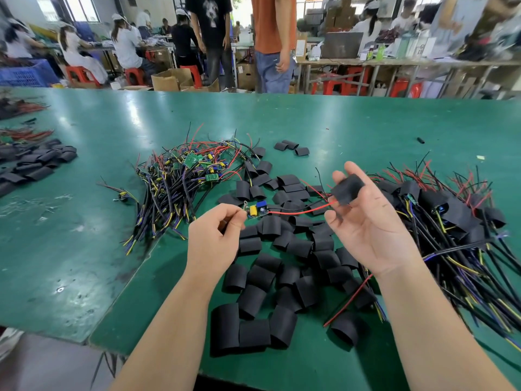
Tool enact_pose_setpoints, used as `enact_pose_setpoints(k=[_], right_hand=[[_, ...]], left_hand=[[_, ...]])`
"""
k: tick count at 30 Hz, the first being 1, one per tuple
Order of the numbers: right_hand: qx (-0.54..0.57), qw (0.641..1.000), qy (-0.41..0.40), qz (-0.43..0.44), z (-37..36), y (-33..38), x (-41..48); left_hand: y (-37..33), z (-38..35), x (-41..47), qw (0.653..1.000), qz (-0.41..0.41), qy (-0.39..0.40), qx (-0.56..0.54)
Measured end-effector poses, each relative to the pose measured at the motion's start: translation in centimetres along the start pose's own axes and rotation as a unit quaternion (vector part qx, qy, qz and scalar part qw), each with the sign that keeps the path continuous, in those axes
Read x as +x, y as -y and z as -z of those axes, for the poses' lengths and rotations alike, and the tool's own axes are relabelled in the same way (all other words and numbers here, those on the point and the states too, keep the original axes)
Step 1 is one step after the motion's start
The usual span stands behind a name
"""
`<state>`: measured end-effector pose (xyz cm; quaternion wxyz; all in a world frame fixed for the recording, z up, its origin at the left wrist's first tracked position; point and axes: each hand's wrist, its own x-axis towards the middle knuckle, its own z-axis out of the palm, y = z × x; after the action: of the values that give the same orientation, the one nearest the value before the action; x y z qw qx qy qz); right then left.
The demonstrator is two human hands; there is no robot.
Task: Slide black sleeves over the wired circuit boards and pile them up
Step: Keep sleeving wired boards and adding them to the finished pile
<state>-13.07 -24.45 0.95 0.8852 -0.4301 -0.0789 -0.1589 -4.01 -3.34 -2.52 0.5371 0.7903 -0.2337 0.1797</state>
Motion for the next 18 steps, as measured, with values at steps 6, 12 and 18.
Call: enact_pose_setpoints(k=[6, 12, 18], right_hand=[[-0.121, 0.992, 0.038, -0.023, -1.2, -2.4, -0.1], [-0.189, 0.982, -0.03, 0.002, -1.8, -3.6, 0.0], [-0.185, 0.982, -0.031, -0.014, -1.4, -3.5, 0.1]], left_hand=[[-1.0, -0.7, -0.7, 0.998, 0.01, 0.037, -0.04], [-1.4, -1.0, -0.8, 0.995, 0.01, 0.06, -0.074], [-1.6, -0.7, -0.6, 0.991, 0.013, 0.085, -0.102]])
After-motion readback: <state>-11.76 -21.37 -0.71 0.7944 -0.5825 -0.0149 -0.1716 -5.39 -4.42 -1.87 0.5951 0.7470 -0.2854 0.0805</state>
